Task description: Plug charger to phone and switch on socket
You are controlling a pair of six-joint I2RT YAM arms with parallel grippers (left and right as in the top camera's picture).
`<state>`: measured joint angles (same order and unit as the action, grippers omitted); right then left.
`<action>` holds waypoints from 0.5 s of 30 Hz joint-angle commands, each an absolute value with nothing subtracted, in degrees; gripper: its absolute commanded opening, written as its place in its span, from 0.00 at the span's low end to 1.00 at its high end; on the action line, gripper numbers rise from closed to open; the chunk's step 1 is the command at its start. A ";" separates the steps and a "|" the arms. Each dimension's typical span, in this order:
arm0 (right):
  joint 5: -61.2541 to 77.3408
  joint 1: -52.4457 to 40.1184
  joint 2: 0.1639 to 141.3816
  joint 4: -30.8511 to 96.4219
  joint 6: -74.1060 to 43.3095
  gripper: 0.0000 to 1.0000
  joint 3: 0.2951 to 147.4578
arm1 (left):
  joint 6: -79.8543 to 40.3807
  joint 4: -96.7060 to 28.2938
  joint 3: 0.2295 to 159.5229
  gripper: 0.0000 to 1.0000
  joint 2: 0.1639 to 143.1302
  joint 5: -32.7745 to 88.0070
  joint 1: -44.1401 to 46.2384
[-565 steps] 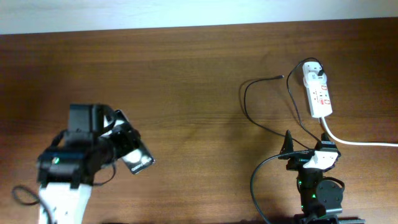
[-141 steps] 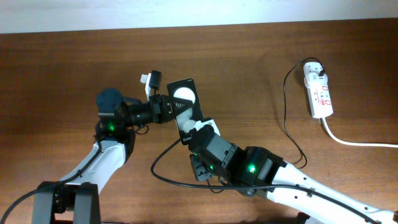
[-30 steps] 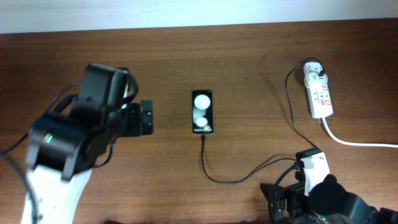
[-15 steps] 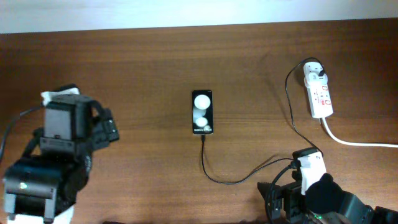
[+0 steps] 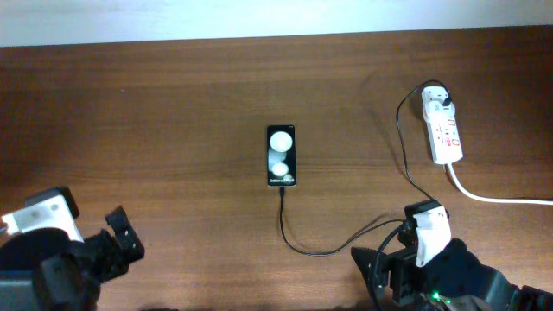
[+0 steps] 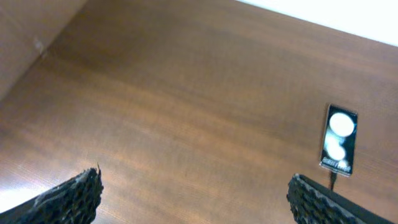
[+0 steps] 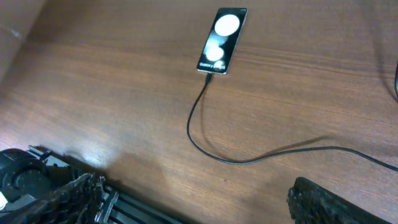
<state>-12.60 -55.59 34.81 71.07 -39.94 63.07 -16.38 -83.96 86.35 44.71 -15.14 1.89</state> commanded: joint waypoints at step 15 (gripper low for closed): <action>-13.69 -55.44 60.42 61.89 -39.99 0.29 61.91 | -15.75 -91.46 86.17 0.99 39.57 -12.82 1.58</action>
<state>-14.28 -55.59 56.38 62.50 -40.23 62.52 -16.23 -91.31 86.28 41.95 -13.41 1.89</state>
